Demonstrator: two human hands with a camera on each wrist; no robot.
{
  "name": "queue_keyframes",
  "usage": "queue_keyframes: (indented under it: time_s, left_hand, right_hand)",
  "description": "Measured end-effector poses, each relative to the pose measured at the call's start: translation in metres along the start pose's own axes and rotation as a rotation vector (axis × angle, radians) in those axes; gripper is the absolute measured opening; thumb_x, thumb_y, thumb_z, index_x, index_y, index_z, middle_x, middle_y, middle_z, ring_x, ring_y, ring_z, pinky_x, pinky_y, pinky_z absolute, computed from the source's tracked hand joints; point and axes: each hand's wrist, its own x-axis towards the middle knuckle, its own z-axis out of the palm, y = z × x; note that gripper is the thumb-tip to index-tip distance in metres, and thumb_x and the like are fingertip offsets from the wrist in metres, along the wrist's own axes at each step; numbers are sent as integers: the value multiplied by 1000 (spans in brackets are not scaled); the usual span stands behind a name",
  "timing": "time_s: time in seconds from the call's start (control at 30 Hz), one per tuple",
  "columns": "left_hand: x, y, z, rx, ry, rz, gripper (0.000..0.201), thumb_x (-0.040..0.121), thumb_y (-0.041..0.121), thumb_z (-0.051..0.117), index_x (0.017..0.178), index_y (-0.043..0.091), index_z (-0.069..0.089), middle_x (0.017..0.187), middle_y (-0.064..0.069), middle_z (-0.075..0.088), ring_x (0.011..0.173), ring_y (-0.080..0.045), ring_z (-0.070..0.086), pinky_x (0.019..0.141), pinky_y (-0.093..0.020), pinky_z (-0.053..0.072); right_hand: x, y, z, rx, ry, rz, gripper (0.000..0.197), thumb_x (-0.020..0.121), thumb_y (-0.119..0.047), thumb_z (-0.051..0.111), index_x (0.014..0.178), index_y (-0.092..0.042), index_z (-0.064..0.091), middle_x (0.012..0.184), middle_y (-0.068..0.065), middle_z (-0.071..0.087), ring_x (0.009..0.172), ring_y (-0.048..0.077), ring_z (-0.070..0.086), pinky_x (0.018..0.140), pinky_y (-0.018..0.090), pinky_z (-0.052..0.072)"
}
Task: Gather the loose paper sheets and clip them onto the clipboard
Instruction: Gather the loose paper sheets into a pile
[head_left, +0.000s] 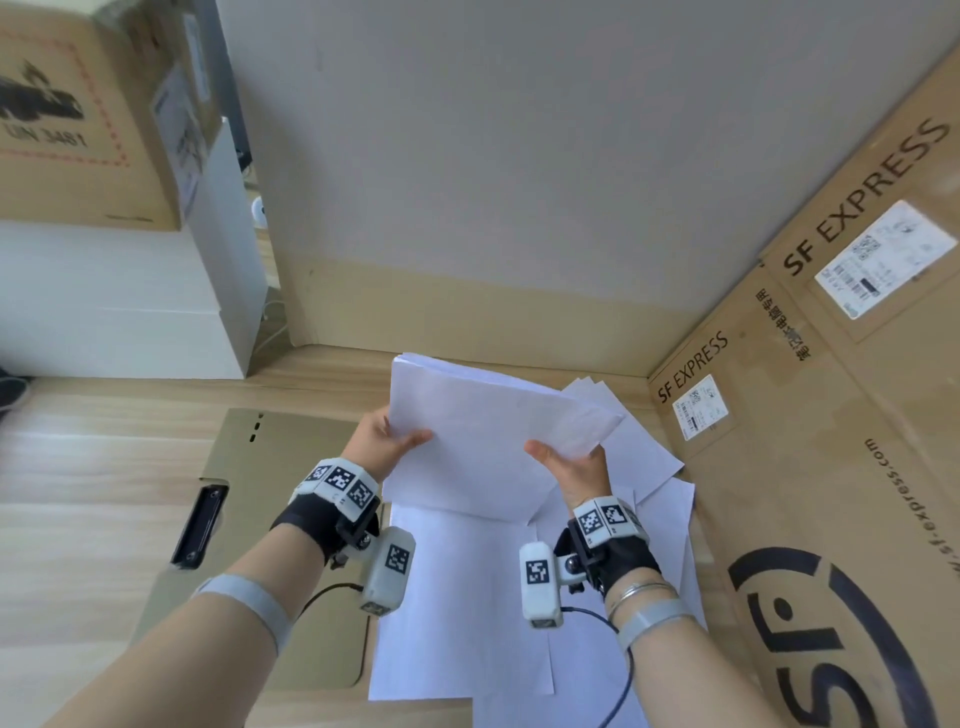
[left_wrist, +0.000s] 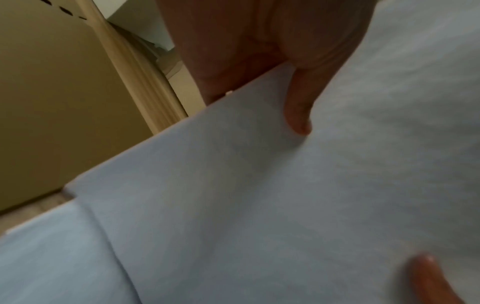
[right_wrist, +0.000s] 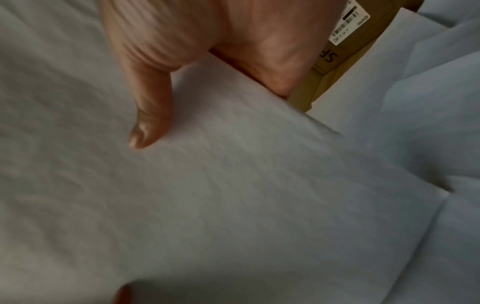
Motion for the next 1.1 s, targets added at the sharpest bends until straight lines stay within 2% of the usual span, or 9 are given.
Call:
queue_keyframes:
  time_s: [0.17,0.3,0.37,0.43,0.5,0.63,0.73,0.93,1.1]
  left_hand:
    - [-3,-12,-4,12,3,-87,26,79,-12,62,81,14,62,58,15,71,64,-6,64,61,-17,55]
    - [-4,-18,-1,131,15,-123,15,84,-3,62,80,12,64,71,6,62,67,-5,57,58,-11,50]
    - [-2,-24,-1,126,21,-181,10,83,-2,63,84,7,67,79,-2,65,72,-12,64,73,-24,52]
    - [-4,-28,0,178,5,-246,23,84,3,64,107,-1,64,100,-12,65,95,-25,63,90,-38,49]
    - [-3,-31,4,236,6,-251,30,87,10,62,115,-2,62,109,-15,64,101,-27,60,94,-40,47]
    - [5,-20,6,175,71,-185,19,89,10,58,105,1,66,91,-11,62,85,-22,57,80,-30,42]
    - [11,-23,-4,196,156,-217,17,89,5,57,104,0,65,86,-13,60,82,-22,52,77,-30,38]
    - [2,-60,-39,317,277,-446,33,89,10,57,115,-10,60,109,-28,64,88,-27,57,76,-31,40]
    - [-6,-70,-41,323,274,-517,37,90,10,57,118,-14,55,114,-30,61,90,-28,55,76,-32,37]
  right_hand:
    - [-1,14,4,-75,-32,63,31,72,4,75,73,-22,58,86,0,64,83,17,59,75,27,48]
    - [1,27,4,-125,-19,92,30,77,-2,73,75,-27,56,79,-12,60,79,11,57,64,19,47]
    - [3,36,5,-173,-11,129,21,77,-3,73,80,-20,61,83,-4,64,86,17,60,72,26,48]
    - [4,49,8,-260,-23,181,26,77,-7,73,102,-8,65,98,6,66,102,24,62,82,29,46]
    - [6,54,10,-312,18,186,34,79,-11,72,110,1,64,105,13,66,106,27,62,86,30,45]
    - [18,46,11,-312,40,110,28,82,-10,69,104,7,66,102,14,68,94,21,63,83,24,44]
    - [16,57,11,-415,-29,133,23,84,-14,66,105,-5,65,99,9,66,93,23,62,87,30,49]
    - [-7,112,-8,-815,77,495,75,73,-31,75,136,-23,35,136,10,35,122,32,44,99,35,42]
    - [-13,123,4,-979,-12,482,99,69,-28,80,145,-32,17,139,7,26,125,32,38,100,40,41]
